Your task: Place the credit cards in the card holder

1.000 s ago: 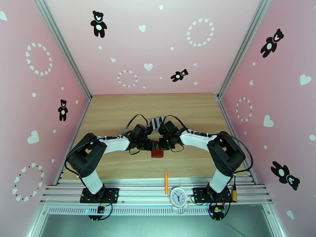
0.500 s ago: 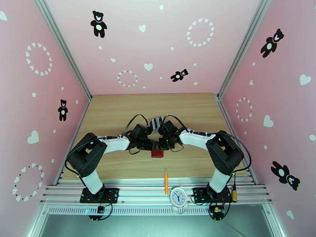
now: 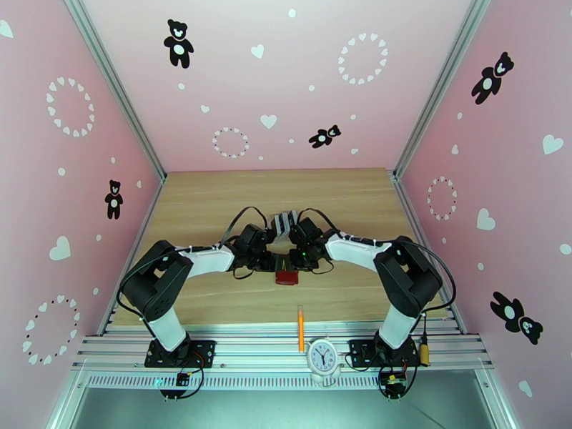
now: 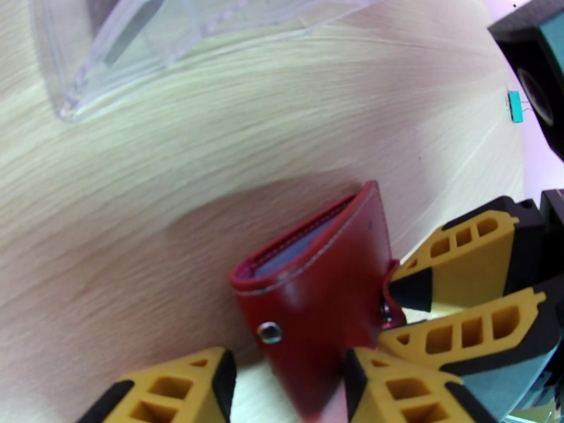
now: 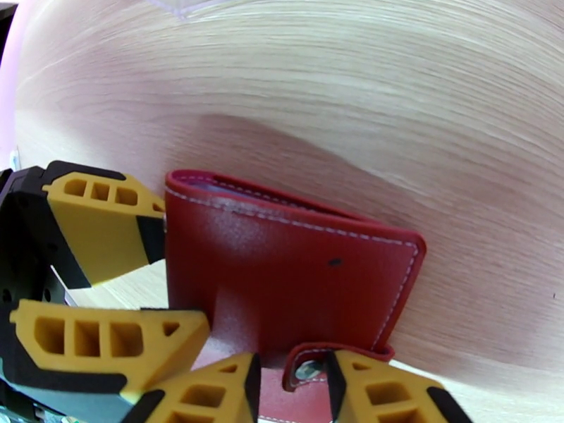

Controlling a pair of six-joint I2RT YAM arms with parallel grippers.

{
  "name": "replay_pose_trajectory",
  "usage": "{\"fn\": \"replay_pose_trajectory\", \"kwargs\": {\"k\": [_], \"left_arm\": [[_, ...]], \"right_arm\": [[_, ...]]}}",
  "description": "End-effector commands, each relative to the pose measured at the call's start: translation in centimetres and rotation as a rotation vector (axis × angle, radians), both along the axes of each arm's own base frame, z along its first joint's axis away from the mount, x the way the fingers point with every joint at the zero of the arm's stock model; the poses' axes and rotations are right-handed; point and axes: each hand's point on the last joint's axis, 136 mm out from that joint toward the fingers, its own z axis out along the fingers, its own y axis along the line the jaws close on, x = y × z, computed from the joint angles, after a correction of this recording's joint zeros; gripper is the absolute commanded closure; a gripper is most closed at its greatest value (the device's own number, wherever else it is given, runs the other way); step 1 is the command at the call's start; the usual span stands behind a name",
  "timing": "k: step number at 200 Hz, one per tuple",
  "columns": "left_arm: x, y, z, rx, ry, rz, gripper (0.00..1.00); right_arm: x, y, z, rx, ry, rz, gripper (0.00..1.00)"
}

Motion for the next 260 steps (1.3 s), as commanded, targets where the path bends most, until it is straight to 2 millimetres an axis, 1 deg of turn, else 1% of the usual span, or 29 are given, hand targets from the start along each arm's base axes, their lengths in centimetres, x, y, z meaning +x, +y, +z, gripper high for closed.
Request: {"fn": "replay_pose_trajectory", "kwargs": {"k": [1, 29, 49, 64, 81, 87, 96, 101, 123, 168, 191, 211, 260], "left_arm": [[-0.3, 1.6, -0.8, 0.045, -0.013, 0.038, 0.51], [0.1, 2.2, -0.3, 0.034, -0.031, 0.063, 0.51], [0.3, 2.7, -0.1, 0.031, -0.037, 0.083, 0.51], [0.5, 3.1, 0.1, 0.029, -0.043, 0.096, 0.51], [0.7, 3.5, 0.1, 0.034, -0.048, 0.113, 0.52], [0.7, 3.6, 0.1, 0.035, -0.047, 0.116, 0.56], [0.8, 3.9, 0.0, 0.039, -0.043, 0.124, 0.66], [0.8, 3.9, -0.1, 0.040, -0.042, 0.126, 0.70], [0.9, 4.2, -0.3, 0.047, -0.037, 0.132, 0.75], [1.1, 4.7, -0.3, 0.055, -0.036, 0.150, 0.75], [1.3, 5.2, -0.2, 0.059, -0.045, 0.169, 0.72], [1.5, 5.7, -0.1, 0.059, -0.052, 0.186, 0.68], [1.7, 6.3, 0.1, 0.063, -0.061, 0.208, 0.67]], "right_arm": [[-0.3, 1.6, 1.8, 0.066, -0.031, 0.033, 0.65], [-0.1, 1.9, 3.7, 0.104, -0.060, 0.030, 0.64], [0.0, 2.0, 4.5, 0.119, -0.075, 0.027, 0.65], [0.0, 2.0, 4.6, 0.123, -0.080, 0.022, 0.70], [0.1, 2.2, 4.3, 0.126, -0.078, 0.022, 0.80], [0.1, 2.2, 4.1, 0.123, -0.074, 0.020, 0.83], [0.2, 2.2, 3.7, 0.122, -0.068, 0.019, 0.89], [0.2, 2.3, 3.5, 0.123, -0.065, 0.019, 0.91], [0.2, 2.3, 2.5, 0.108, -0.052, 0.015, 0.96], [0.0, 2.1, 1.4, 0.088, -0.035, 0.014, 0.98], [-0.1, 2.1, 0.9, 0.091, -0.025, 0.011, 0.99], [-0.1, 2.4, 0.5, 0.095, -0.020, 0.013, 0.97], [-0.1, 2.6, -0.6, 0.095, -0.003, 0.017, 0.93]]}}
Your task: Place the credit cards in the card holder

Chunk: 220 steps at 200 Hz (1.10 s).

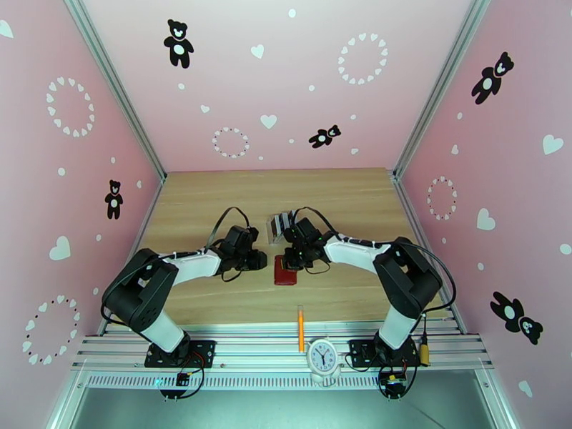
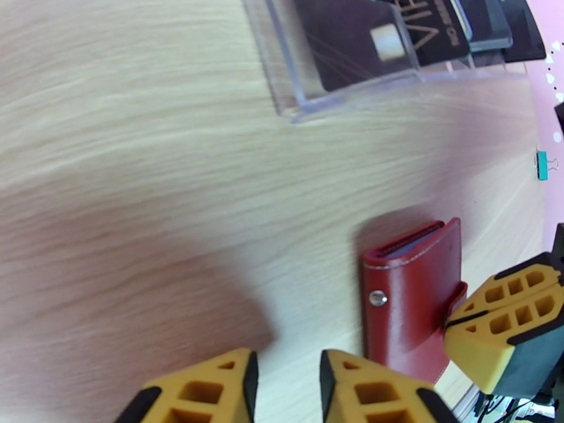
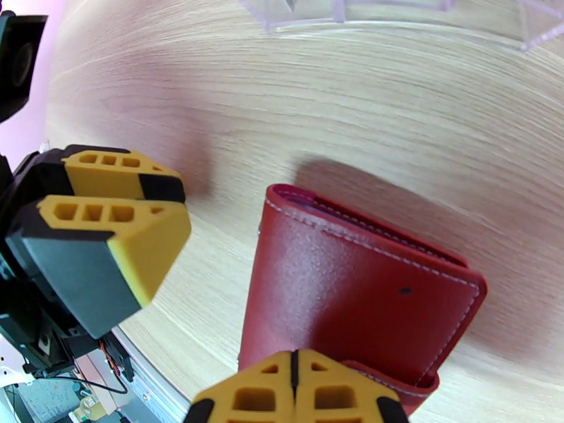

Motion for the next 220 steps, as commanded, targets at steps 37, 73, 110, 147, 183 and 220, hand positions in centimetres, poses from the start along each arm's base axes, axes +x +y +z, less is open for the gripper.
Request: {"fn": "replay_pose_trajectory", "kwargs": {"k": [37, 73, 110, 147, 183, 220], "left_arm": [[0.3, 1.5, 0.6, 0.024, -0.036, 0.049, 0.66], [0.6, 2.7, 1.8, 0.061, -0.101, 0.079, 0.64], [1.0, 4.5, 3.8, 0.096, -0.196, 0.135, 0.53], [1.8, 5.8, 7.7, 0.097, -0.264, 0.184, 0.22], [3.4, 7.0, 12.7, 0.038, -0.360, 0.265, 0.02], [4.9, 7.8, 15.5, -0.017, -0.383, 0.322, 0.02]], "right_arm": [[-0.5, 0.3, -1.2, 0.010, 0.025, 0.009, 0.80], [0.1, 1.3, 1.4, 0.069, -0.027, 0.031, 0.60], [1.7, 1.7, 6.8, 0.104, -0.172, 0.050, 0.46], [3.6, -0.1, 10.4, 0.057, -0.297, 0.043, 0.34], [5.9, -3.3, 13.6, 0.053, -0.391, -0.027, 0.27], [7.6, -8.0, 17.4, 0.011, -0.557, -0.139, 0.21]]}}
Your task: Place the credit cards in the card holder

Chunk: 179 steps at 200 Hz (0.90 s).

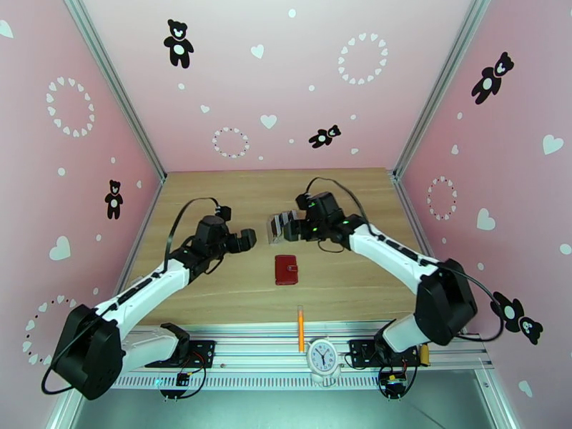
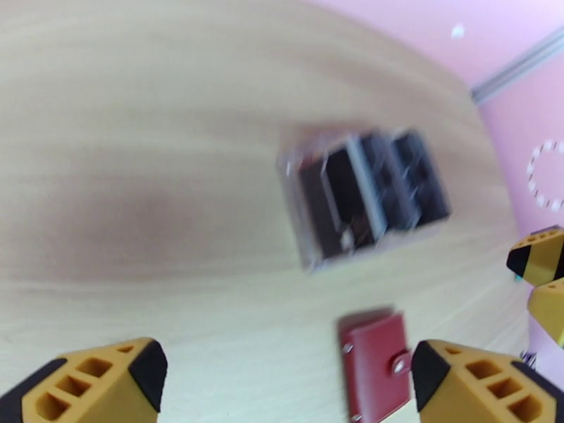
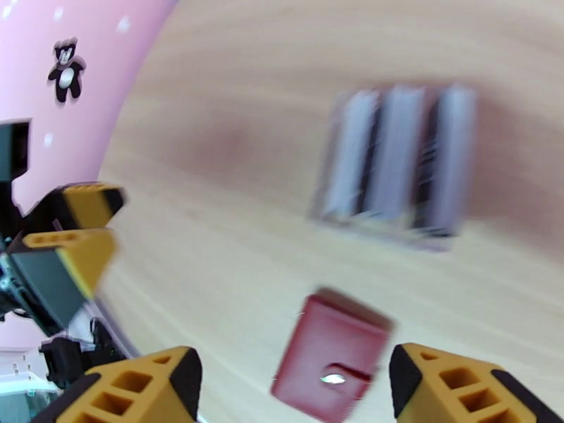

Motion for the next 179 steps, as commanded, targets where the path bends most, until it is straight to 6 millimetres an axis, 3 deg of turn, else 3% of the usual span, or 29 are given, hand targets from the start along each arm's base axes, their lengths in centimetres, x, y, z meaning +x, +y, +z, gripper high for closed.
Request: {"fn": "replay_pose_trajectory", "kwargs": {"k": [1, 18, 22, 48, 70, 83, 116, 120, 147, 179], "left_arm": [[0.8, 0.8, 1.9, -0.036, -0.014, 0.046, 0.02], [1.3, 1.9, 2.1, -0.024, -0.016, 0.099, 0.02], [1.8, 2.1, 3.2, -0.026, -0.035, 0.120, 0.02], [2.7, 3.7, 4.9, -0.028, -0.080, 0.177, 0.02], [3.5, 5.2, 6.0, 0.031, -0.118, 0.230, 0.02], [3.8, 5.5, 6.3, 0.067, -0.134, 0.226, 0.02], [4.2, 6.4, 8.5, 0.128, -0.324, 0.219, 0.02], [4.0, 6.6, 7.8, 0.149, -0.340, 0.213, 0.02], [3.7, 9.0, 8.3, 0.290, -0.399, 0.284, 0.02], [3.5, 11.2, 7.3, 0.419, -0.394, 0.344, 0.02]], "right_arm": [[0.4, -3.3, 3.1, -0.042, -0.128, -0.069, 0.21], [1.1, -5.9, 4.3, -0.055, -0.178, -0.143, 0.19], [1.3, -6.6, 4.4, -0.058, -0.182, -0.163, 0.19], [2.2, -10.7, 4.3, -0.085, -0.167, -0.267, 0.18], [2.4, -12.7, 4.2, -0.117, -0.251, -0.314, 0.17], [2.3, -14.0, 4.3, -0.147, -0.284, -0.359, 0.10], [2.0, -16.1, 4.5, -0.193, -0.274, -0.423, 0.01], [1.9, -16.4, 4.5, -0.202, -0.269, -0.439, 0.01], [2.1, -17.9, 3.8, -0.253, -0.254, -0.490, 0.01], [1.8, -18.4, 4.5, -0.205, -0.450, -0.507, 0.01]]}}
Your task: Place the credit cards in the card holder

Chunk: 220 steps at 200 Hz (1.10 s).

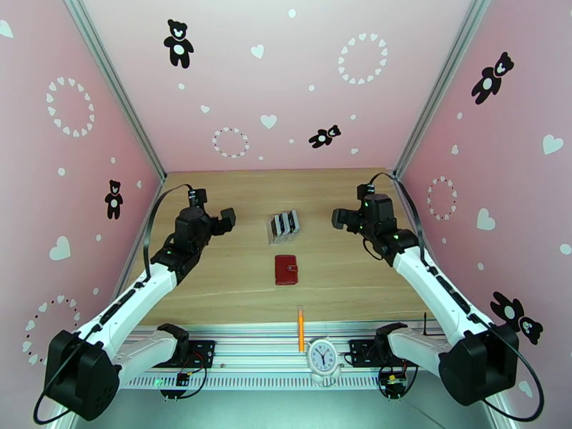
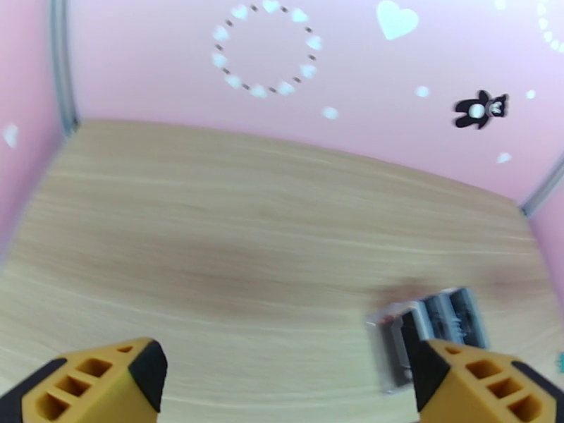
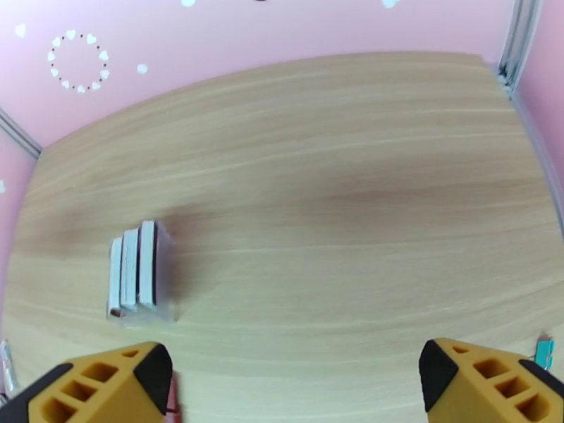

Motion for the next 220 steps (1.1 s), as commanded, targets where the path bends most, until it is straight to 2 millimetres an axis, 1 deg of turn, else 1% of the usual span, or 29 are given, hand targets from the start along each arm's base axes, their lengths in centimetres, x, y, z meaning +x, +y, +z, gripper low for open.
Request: {"fn": "replay_pose_trajectory", "kwargs": {"k": [1, 15, 24, 43, 66, 80, 92, 117, 131, 151, 178, 190, 200, 210, 213, 220], "left_arm": [[0.0, 2.9, 0.2, 0.132, -0.041, 0.102, 0.02], [0.0, 3.8, -0.1, 0.124, -0.059, 0.130, 0.02], [0.0, 4.1, -0.6, 0.132, -0.071, 0.129, 0.02], [-0.3, 4.3, -1.5, 0.167, -0.122, 0.123, 0.02], [-0.9, 5.0, -2.7, 0.217, -0.152, 0.143, 0.02], [-1.4, 6.0, -3.3, 0.238, -0.158, 0.166, 0.02], [-1.9, 6.9, -3.7, 0.217, -0.165, 0.167, 0.02], [-2.6, 8.8, -4.4, 0.183, -0.214, 0.194, 0.02], [-2.3, 9.3, -4.9, 0.162, -0.225, 0.180, 0.02], [-1.5, 9.6, -6.0, 0.153, -0.207, 0.156, 0.02], [-0.5, 10.3, -7.8, 0.132, -0.170, 0.156, 0.02], [0.0, 10.5, -8.6, 0.115, -0.161, 0.149, 0.02], [0.2, 10.4, -8.8, 0.096, -0.174, 0.133, 0.02], [0.5, 10.3, -9.5, 0.101, -0.162, 0.121, 0.02], [0.7, 10.3, -9.0, 0.101, -0.188, 0.117, 0.02], [0.9, 10.0, -9.1, 0.103, -0.193, 0.096, 0.02]], "right_arm": [[-0.3, -1.0, 1.7, -0.026, -0.166, -0.017, 0.01], [-0.7, -1.0, 1.9, -0.050, -0.226, 0.005, 0.01], [-0.9, -1.1, 2.0, -0.069, -0.243, 0.013, 0.01], [-1.1, -1.6, 1.6, -0.090, -0.243, -0.001, 0.01], [-1.6, -1.4, 1.5, -0.118, -0.254, 0.033, 0.01], [-1.9, -1.4, 1.7, -0.126, -0.275, 0.045, 0.01], [-2.1, -1.4, 1.8, -0.129, -0.285, 0.051, 0.01], [-1.8, -1.3, 0.7, -0.137, -0.253, 0.054, 0.01], [-1.6, -1.2, 0.0, -0.135, -0.240, 0.058, 0.01], [-1.5, -1.2, -0.9, -0.140, -0.235, 0.054, 0.01], [-1.3, -1.7, -1.3, -0.161, -0.249, 0.036, 0.01], [-1.2, -2.0, -1.6, -0.174, -0.256, 0.021, 0.01], [-1.1, -2.3, -1.8, -0.181, -0.260, 0.010, 0.01], [-1.0, -2.9, -1.9, -0.191, -0.275, -0.016, 0.01], [-0.9, -3.1, -2.1, -0.194, -0.275, -0.023, 0.01], [-0.9, -3.5, -2.4, -0.198, -0.278, -0.037, 0.01]]}}
